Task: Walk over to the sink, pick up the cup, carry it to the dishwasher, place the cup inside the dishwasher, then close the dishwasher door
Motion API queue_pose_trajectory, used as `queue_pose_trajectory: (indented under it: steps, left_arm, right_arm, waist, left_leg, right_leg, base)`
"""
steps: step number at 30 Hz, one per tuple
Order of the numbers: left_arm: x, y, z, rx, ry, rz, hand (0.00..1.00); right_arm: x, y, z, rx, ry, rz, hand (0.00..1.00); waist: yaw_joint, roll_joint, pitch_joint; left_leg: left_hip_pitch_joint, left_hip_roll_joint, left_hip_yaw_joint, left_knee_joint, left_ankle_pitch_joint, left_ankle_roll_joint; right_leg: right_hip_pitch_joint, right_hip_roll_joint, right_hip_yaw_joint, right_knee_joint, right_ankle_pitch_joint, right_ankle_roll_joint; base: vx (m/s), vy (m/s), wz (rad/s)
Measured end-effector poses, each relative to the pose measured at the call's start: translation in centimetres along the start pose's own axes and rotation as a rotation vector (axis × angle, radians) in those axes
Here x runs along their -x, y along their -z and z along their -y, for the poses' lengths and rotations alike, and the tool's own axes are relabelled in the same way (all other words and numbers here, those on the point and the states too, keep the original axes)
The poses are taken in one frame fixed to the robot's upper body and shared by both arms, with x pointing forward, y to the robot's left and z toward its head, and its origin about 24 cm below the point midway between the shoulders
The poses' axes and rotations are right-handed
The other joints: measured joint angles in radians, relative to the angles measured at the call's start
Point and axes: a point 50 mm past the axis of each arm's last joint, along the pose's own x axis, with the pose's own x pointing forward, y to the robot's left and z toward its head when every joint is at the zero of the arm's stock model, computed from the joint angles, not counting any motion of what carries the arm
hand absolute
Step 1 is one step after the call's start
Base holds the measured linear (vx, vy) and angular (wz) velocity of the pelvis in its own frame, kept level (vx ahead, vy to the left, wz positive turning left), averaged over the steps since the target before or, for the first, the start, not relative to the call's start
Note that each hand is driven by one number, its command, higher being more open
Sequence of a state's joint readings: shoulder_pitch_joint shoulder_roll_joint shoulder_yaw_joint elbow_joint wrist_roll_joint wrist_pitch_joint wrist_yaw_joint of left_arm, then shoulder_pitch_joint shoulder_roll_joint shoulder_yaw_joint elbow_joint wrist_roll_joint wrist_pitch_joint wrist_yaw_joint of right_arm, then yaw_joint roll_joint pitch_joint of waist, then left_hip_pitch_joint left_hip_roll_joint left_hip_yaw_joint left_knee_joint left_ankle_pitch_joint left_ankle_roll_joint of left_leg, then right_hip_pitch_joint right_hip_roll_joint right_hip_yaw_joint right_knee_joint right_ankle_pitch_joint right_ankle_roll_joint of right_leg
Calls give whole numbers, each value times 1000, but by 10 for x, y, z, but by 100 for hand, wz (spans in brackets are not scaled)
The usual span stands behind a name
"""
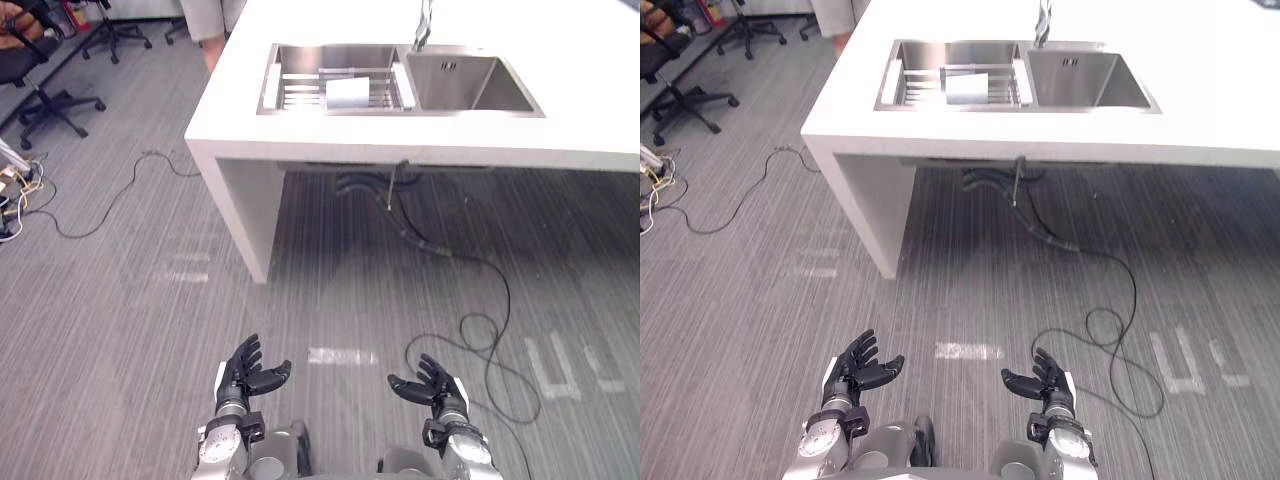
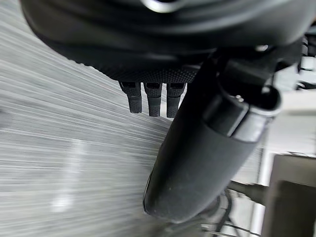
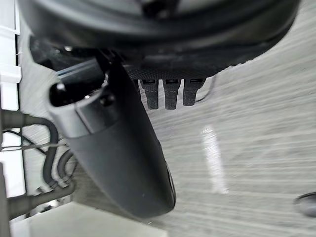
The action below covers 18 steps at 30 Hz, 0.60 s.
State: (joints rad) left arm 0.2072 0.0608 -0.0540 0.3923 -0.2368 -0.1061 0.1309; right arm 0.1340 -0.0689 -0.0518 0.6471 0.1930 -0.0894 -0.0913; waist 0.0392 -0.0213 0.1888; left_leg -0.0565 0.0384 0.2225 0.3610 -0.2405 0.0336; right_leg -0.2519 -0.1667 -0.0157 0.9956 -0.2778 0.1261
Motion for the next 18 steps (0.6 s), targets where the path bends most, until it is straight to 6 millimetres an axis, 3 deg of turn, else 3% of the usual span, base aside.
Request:
queue_pose_trajectory:
  steps: [2, 3, 4, 5, 6, 7, 10, 11, 14, 16, 18]
  left_arm:
    - [-6, -15, 7, 12, 20, 56, 90]
    - [-7, -17, 8, 14, 23, 65, 90]
    - [-9, -20, 8, 21, 21, 75, 90]
    - [-9, -19, 6, 26, 14, 68, 90]
    - [-10, -16, 8, 36, 10, 54, 90]
    - [-10, -15, 12, 46, 19, 50, 90]
    - [-8, -31, 27, 80, 60, 114, 90]
    - [-5, -43, 34, 94, 90, 166, 90]
    - [13, -81, 46, 162, 138, 348, 90]
    - [35, -125, 53, 227, 190, 566, 90]
    - [54, -154, 54, 270, 218, 737, 90]
  right_arm:
    - [-2, -10, -3, -5, -16, 41, 90]
    - [-2, -12, -4, -6, -19, 45, 90]
    - [-2, -12, -4, -6, -20, 46, 90]
    - [-2, -9, -2, -2, -15, 34, 90]
    - [-2, -6, 2, 9, -3, 19, 90]
    - [-4, -7, 5, 18, 7, 15, 90]
    - [-6, -11, 13, 17, 38, 28, 90]
    - [-2, -6, 15, 19, 46, 17, 90]
    - [7, -4, 16, 17, 45, 41, 90]
    - [11, -5, 14, 11, 38, 66, 90]
    - [12, -6, 13, 12, 36, 71, 90]
  waist:
    - [-10, 1, 0]
    - [-11, 1, 0]
    - [-12, -2, -1]
    - [-16, -11, -6]
    - [-21, 11, -10]
    - [-22, 28, -18]
    - [-34, 32, -13]
    - [-33, 41, -6]
    - [-6, 50, 1]
    - [1, 55, -2]
    - [5, 69, -11]
  left_leg:
    - [36, 24, -31, -16, -25, -33]
    - [45, 34, -38, -16, -32, -45]
    - [68, 51, -52, -14, -55, -74]
    - [93, 55, -73, -9, -85, -112]
    - [100, 76, -88, -9, -89, -118]
    - [106, 94, -97, -33, -68, -117]
    - [114, 128, -109, 0, -21, -123]
    - [79, 162, -122, 140, -11, -131]
    - [-41, 226, -130, 471, 105, -123]
    - [-127, 241, -114, 577, 58, -109]
    - [-191, 231, -73, 547, -6, -83]
  right_leg:
    - [-113, 13, -62, -121, -34, -58]
    - [-130, 19, -70, -177, -34, -58]
    - [-143, 33, -67, -316, -4, -63]
    - [-126, 41, -60, -425, 135, -80]
    - [-105, 55, -85, -427, 128, -90]
    - [-100, 75, -98, -421, 115, -110]
    - [-44, 92, -143, -445, 73, -134]
    - [28, 112, -172, -494, 69, -141]
    - [147, 145, -182, -574, 57, -154]
    - [199, 146, -181, -596, 23, -160]
    - [219, 133, -175, -597, 4, -142]
  base:
    - [376, -166, 34]
    - [386, -229, 31]
    - [502, -332, 29]
    - [427, -288, 32]
    - [425, -268, 24]
    - [373, -216, 14]
    - [378, -238, 27]
    - [301, -222, 49]
    - [173, -94, 8]
    - [168, 14, 0]
    - [188, 104, -1]
